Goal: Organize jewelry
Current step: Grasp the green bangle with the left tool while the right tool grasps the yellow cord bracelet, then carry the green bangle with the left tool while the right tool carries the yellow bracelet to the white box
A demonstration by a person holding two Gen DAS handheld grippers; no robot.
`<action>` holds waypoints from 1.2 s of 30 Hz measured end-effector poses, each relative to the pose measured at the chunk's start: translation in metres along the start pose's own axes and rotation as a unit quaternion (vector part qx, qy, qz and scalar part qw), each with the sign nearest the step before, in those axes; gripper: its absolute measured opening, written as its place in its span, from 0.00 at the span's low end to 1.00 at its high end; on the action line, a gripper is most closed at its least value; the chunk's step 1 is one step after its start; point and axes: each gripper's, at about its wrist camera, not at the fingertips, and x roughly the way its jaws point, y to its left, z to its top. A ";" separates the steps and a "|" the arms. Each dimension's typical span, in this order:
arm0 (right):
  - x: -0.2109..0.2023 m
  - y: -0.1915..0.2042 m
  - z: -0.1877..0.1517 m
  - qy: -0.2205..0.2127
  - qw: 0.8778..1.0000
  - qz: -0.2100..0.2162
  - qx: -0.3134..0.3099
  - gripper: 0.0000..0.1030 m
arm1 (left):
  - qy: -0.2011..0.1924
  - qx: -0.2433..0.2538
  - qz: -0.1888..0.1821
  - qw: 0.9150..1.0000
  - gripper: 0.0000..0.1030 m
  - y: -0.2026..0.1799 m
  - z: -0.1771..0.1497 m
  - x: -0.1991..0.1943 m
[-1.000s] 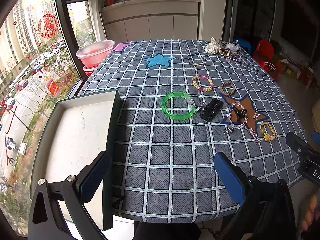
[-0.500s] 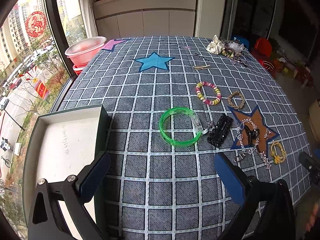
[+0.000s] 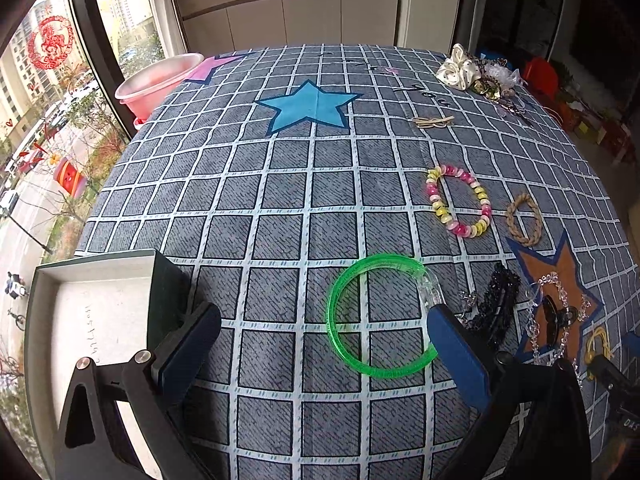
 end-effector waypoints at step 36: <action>-0.050 0.009 -0.005 -0.052 0.996 0.066 -0.002 0.16 | -0.034 0.019 -0.092 0.995 0.14 -0.001 -0.021 -0.060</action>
